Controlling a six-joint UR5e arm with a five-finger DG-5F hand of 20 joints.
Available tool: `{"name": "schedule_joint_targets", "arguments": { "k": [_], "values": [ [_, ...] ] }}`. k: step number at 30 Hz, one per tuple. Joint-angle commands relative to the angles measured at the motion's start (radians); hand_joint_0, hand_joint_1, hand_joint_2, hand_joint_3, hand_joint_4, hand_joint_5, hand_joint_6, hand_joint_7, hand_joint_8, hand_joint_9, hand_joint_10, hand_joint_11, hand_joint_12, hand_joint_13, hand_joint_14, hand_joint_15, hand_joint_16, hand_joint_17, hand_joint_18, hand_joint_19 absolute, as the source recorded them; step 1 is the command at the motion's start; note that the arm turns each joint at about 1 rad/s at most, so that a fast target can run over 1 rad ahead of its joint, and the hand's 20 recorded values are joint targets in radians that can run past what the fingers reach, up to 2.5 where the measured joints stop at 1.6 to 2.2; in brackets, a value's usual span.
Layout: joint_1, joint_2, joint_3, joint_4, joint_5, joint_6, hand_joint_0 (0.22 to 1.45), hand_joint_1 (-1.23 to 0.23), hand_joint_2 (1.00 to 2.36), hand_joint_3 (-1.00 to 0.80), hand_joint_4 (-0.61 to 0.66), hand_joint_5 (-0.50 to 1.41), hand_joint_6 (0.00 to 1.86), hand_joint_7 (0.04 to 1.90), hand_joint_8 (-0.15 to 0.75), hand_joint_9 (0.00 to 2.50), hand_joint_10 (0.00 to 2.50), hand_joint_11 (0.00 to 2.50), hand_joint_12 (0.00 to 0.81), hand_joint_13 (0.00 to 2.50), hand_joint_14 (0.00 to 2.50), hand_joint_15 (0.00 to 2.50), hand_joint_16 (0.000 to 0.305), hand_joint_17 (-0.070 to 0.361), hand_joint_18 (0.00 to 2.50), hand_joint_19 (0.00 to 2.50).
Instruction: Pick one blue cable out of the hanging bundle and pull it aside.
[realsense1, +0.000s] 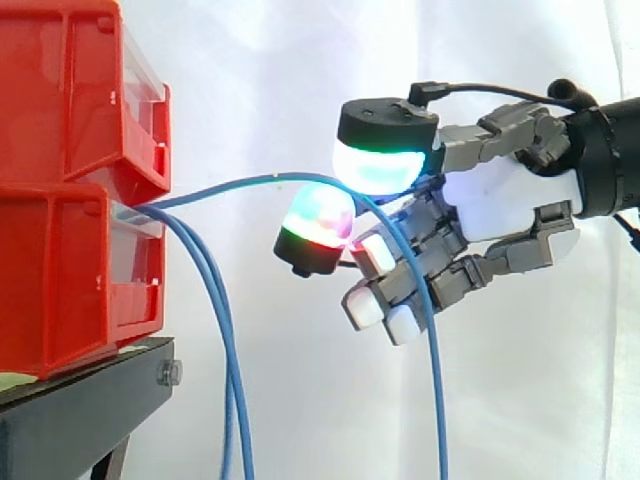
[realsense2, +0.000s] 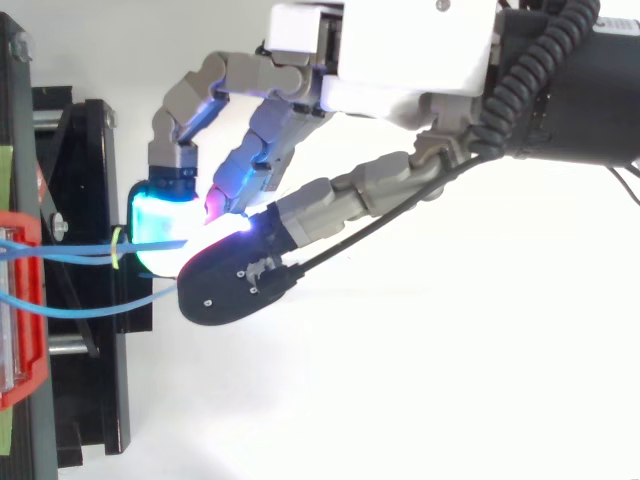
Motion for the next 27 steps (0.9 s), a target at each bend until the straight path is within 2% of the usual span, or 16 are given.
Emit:
{"name": "schedule_joint_targets", "arguments": {
  "k": [1, 6, 9, 19, 27],
  "values": [
    [-0.002, 0.006, 0.001, -0.020, -0.004, -0.002, 0.59, -0.76, 1.01, -0.37, 0.10, -0.17, 0.93, 0.74, 0.243, 1.05, 0.02, 0.73, 0.274, 0.80, 0.02, 0.51, 0.048, 0.107, 0.70, 0.57],
    [-0.002, 0.009, 0.001, -0.043, -0.004, -0.002, 0.54, -0.70, 1.00, -0.45, 0.08, -0.14, 0.90, 0.78, 0.258, 1.14, 0.02, 0.73, 0.284, 0.84, 0.02, 0.51, 0.049, 0.111, 0.73, 0.57],
    [-0.003, 0.009, 0.001, -0.045, -0.004, -0.002, 0.58, -0.68, 1.01, -0.36, 0.05, -0.12, 0.90, 0.84, 0.254, 1.17, 0.02, 0.73, 0.277, 0.86, 0.02, 0.50, 0.048, 0.107, 0.74, 0.58],
    [0.004, 0.008, -0.001, -0.047, -0.004, -0.010, 0.59, -0.80, 1.02, -0.09, -0.01, -0.08, 0.93, 0.93, 0.255, 1.27, 0.02, 0.71, 0.281, 0.91, 0.02, 0.50, 0.049, 0.111, 0.82, 0.56],
    [0.006, 0.009, -0.001, -0.047, -0.003, -0.016, 0.58, -0.81, 1.01, -0.05, -0.07, -0.05, 0.90, 1.01, 0.261, 1.36, 0.02, 0.67, 0.308, 0.97, 0.02, 0.48, 0.057, 0.129, 0.91, 0.52]
  ]
}}
